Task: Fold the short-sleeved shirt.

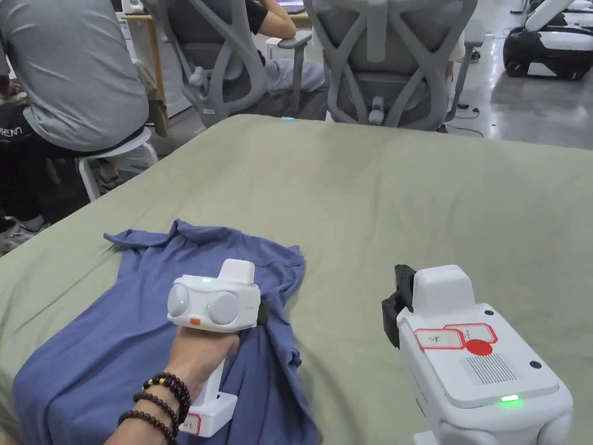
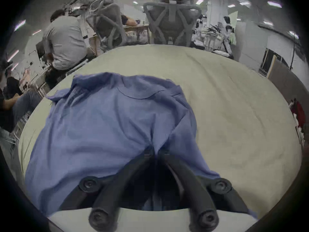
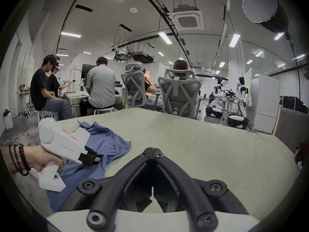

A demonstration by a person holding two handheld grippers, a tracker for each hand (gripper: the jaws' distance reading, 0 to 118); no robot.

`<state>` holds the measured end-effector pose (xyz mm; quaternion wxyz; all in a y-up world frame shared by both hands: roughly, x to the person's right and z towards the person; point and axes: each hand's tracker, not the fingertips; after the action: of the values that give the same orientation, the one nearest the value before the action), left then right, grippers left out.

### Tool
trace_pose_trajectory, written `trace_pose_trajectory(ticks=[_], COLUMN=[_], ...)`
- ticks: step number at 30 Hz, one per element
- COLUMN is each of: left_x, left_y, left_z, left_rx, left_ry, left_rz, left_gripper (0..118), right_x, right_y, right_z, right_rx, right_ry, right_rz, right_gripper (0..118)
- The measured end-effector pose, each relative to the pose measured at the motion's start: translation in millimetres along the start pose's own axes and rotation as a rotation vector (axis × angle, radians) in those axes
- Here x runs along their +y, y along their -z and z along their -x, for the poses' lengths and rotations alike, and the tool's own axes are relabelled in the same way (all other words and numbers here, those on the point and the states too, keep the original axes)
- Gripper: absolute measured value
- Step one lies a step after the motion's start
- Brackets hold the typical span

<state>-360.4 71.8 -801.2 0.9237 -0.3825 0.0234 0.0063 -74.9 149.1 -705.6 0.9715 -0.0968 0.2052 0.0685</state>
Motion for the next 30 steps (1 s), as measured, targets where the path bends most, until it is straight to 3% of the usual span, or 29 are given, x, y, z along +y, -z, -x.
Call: trace_pose_trajectory(ticks=[4, 7, 10, 13, 21, 27, 30], left_x=[11.9, 40.7, 67.5, 90.9, 120.4, 92.1, 66.1], left_y=[-35.4, -70.6, -100.1, -124.5, -146.1, -140.0, -130.1], left_z=[-10.0, -11.4, -33.8, -75.3, -291.0, -455.4, -521.9], left_rx=[0.037, -0.04, -0.032, -0.13, -0.539, -0.879, -0.995], left_ry=[0.159, 0.061, 0.155, 0.174, 0.389, 0.486, 0.525], left_rz=[-0.184, -0.248, -0.344, -0.407, -0.476, -0.402, -0.308], left_gripper=[1, 1, 1, 1, 1, 1, 1], right_x=[1.7, 3.0, 2.9, 1.2, -9.0, -25.8, -36.2], right_y=[-11.2, -22.4, -38.5, -59.1, -137.7, -207.8, -240.1], right_z=[-13.1, -25.5, -42.4, -66.0, -149.8, -210.7, -235.2], right_rx=[-0.034, -0.052, -0.091, -0.154, -0.392, -0.619, -0.706], right_ry=[0.022, 0.027, 0.036, 0.06, 0.102, 0.107, 0.153], right_rz=[-0.012, -0.023, -0.037, -0.047, -0.065, -0.024, -0.005], right_gripper=[0, 0, 0, 0, 0, 0, 0])
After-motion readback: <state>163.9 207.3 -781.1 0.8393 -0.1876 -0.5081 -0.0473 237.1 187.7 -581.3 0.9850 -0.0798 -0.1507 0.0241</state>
